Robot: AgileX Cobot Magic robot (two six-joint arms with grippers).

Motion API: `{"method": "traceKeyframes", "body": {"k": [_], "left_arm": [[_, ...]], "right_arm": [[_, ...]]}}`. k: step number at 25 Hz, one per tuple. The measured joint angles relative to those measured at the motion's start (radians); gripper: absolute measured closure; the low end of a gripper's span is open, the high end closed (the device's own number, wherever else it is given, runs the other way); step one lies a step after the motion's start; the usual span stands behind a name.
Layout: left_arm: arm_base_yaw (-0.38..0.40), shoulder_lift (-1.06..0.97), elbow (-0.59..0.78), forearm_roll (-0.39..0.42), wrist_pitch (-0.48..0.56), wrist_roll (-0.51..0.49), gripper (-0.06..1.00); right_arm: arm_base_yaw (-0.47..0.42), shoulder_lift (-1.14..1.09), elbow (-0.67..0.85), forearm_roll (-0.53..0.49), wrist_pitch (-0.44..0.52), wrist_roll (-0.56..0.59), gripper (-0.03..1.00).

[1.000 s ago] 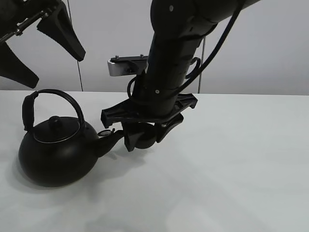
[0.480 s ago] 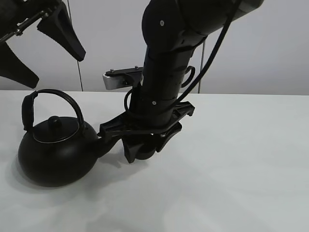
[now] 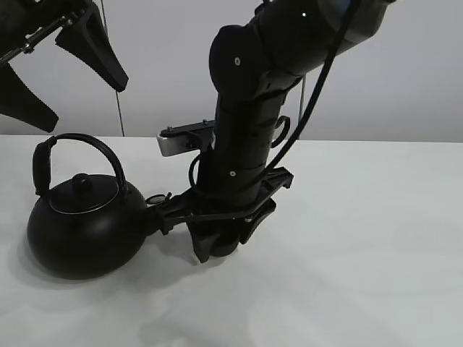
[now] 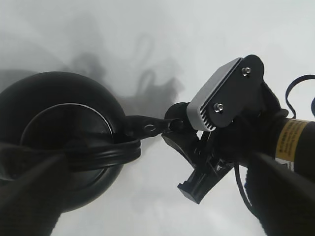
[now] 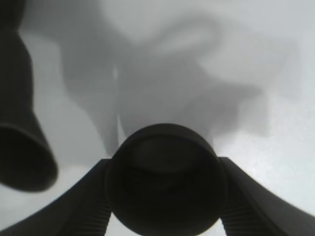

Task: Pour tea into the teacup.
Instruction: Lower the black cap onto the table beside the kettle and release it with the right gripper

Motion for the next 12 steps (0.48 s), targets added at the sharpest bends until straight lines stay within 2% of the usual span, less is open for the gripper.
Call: {"method": "traceKeyframes", "body": {"k": [12], "left_arm": [[0.000, 0.000, 0.000, 0.000, 0.000, 0.000, 0.25]], "right_arm": [[0.000, 0.030, -0.001, -0.002, -0.005, 0.000, 0.57]]}}
